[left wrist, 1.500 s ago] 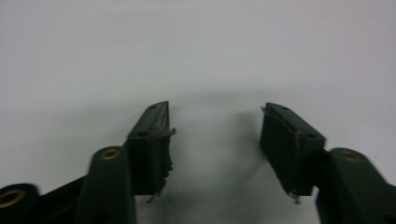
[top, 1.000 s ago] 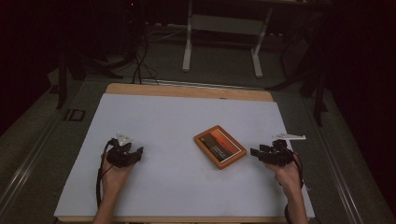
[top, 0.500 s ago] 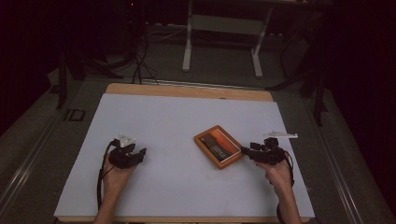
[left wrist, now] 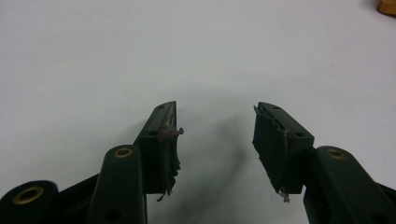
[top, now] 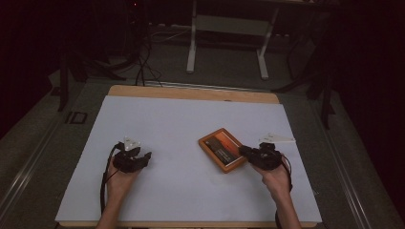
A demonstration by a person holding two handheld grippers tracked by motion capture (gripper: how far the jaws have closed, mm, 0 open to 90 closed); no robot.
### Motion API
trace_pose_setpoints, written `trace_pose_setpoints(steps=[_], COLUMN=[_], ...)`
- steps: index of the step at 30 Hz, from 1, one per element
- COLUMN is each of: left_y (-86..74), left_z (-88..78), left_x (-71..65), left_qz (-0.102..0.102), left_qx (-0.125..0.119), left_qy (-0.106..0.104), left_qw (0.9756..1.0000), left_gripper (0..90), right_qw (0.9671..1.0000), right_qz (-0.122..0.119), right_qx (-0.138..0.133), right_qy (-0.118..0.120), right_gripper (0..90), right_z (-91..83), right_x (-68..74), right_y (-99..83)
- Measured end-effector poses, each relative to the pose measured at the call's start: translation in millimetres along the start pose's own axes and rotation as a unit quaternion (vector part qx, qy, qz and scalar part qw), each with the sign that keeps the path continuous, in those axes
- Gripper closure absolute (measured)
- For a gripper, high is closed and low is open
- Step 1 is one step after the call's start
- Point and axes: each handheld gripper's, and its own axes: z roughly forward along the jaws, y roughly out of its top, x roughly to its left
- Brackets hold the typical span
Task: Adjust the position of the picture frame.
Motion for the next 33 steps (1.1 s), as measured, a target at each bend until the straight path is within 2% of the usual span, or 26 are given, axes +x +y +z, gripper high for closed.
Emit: trace_pose_setpoints(steps=[1,2,3,9,10,12,15,17,19,21,23,26,32,33], left_y=[0.0,0.0,0.1,1.0,1.2,1.3,1.4,1.4,1.8,2.3,2.6,2.6,2.3,2.3], left_z=[0.0,-1.0,-1.6,-2.2,-2.1,-2.0,-1.9,-1.1,-0.3,0.3,1.1,1.9,0.8,0.4], left_x=[0.0,1.2,1.0,-2.3,-2.9,-3.5,-3.0,-2.6,-2.9,-4.0,-5.6,-7.8,-6.3,-5.8], left_qz=[0.0,-0.003,-0.004,0.006,0.008,0.009,0.009,0.006,0.005,0.006,0.01,0.018,0.019,0.018], left_qx=[0.0,-0.002,-0.004,-0.002,-0.001,-0.001,-0.001,-0.001,0.0,0.002,0.002,0.005,0.004,0.004], left_qy=[0.0,-0.004,-0.005,-0.018,-0.018,-0.021,-0.02,-0.02,-0.02,-0.02,-0.02,-0.017,-0.013,-0.012], left_qw=[1.0,1.0,1.0,0.9998,0.9998,0.9998,0.9998,0.9998,0.9998,0.9998,0.9997,0.9997,0.9997,0.9997], left_gripper=[49.8,49.8,50.3,50.4,50.4,50.4,50.3,50.3,50.4,50.3,50.3,50.2,50.0,50.0], right_qw=[1.0,1.0,0.9994,0.9986,0.9986,0.9986,0.9985,0.9977,0.9958,0.994,0.9929,0.9921,0.9898,0.9882], right_qz=[0.0,-0.008,-0.028,-0.039,-0.038,-0.036,-0.002,0.021,0.034,0.053,0.071,0.095,0.114,0.133], right_qx=[0.0,0.002,0.019,0.036,0.035,0.032,0.024,0.029,0.029,0.033,0.035,0.04,0.06,0.057], right_qy=[0.0,0.003,0.007,0.008,0.002,-0.019,-0.048,-0.058,-0.08,-0.089,-0.089,-0.072,-0.061,-0.05], right_gripper=[83.4,87.6,90.0,89.9,89.2,80.0,63.5,53.0,43.1,36.2,31.6,27.1,18.7,18.6], right_z=[0.0,3.8,19.2,34.9,35.3,32.2,20.7,13.5,8.3,7.0,9.1,15.0,23.9,24.9], right_x=[0.0,5.3,22.0,37.0,38.0,35.9,22.2,11.4,3.4,-3.5,-9.7,-16.8,-20.5,-22.6], right_y=[0.0,0.3,0.1,-0.1,0.1,0.8,0.8,-1.0,-3.9,-6.5,-8.8,-11.9,-18.1,-20.6])
